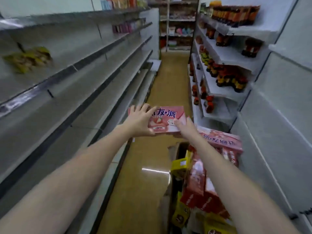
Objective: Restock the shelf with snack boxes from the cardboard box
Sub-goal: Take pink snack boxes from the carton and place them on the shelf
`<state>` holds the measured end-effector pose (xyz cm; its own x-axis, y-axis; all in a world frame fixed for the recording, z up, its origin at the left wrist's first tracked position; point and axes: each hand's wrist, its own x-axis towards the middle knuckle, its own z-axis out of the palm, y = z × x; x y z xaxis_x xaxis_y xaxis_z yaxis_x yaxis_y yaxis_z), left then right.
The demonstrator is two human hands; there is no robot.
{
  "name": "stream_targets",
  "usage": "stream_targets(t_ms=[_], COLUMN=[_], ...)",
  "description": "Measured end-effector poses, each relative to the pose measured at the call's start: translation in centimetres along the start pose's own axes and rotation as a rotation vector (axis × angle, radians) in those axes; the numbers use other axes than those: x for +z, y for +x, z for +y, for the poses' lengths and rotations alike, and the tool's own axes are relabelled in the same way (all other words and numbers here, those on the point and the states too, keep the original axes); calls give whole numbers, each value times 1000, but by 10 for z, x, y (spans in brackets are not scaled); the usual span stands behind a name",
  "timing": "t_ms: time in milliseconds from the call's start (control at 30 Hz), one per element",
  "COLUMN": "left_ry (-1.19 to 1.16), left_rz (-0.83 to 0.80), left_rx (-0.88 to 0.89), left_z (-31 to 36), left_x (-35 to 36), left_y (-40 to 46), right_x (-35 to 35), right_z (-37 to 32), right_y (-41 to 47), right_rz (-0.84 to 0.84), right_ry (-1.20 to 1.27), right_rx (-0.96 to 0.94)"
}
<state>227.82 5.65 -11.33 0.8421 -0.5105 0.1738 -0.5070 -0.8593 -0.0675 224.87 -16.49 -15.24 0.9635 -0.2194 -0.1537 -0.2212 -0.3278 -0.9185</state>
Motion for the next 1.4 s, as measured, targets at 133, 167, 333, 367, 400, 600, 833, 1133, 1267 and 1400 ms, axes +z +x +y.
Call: stream_targets(t_ms=[133, 167, 333, 367, 400, 600, 833, 1133, 1267, 1400], left_ry=[44, 48, -10, -61, -110, -698, -673, -677, -727, -863], left_rz=[28, 24, 14, 27, 52, 284, 441, 685, 786, 954], left_rx=[-143, -170, -346, -430, -519, -859, -865, -940, -962, -979], left_z=[-56, -69, -128, -139, -150, -216, -267, -344, -384, -401], left_x=[-10, -14, -36, -40, -44, -63, -88, -126, -128, -140], left_y=[-34, -42, -82, -90, -98, -134, -161, -193, -214, -223], right_x=[60, 74, 138, 150, 159, 215, 274, 349, 382, 408], right_z=[-34, -40, -77, -80, -86, -117, -164, -224, -253, -276], right_y=[13, 17, 21, 24, 23, 25, 30, 26, 20, 17], right_rz=[-106, -119, -211, -225, -250, -365, -468, -530, -511, -515], right_ry=[136, 150, 249, 258, 265, 401, 406, 436, 406, 447], right_rx=[-47, -73, -87, -88, -92, -98, -191, -272, -308, -364])
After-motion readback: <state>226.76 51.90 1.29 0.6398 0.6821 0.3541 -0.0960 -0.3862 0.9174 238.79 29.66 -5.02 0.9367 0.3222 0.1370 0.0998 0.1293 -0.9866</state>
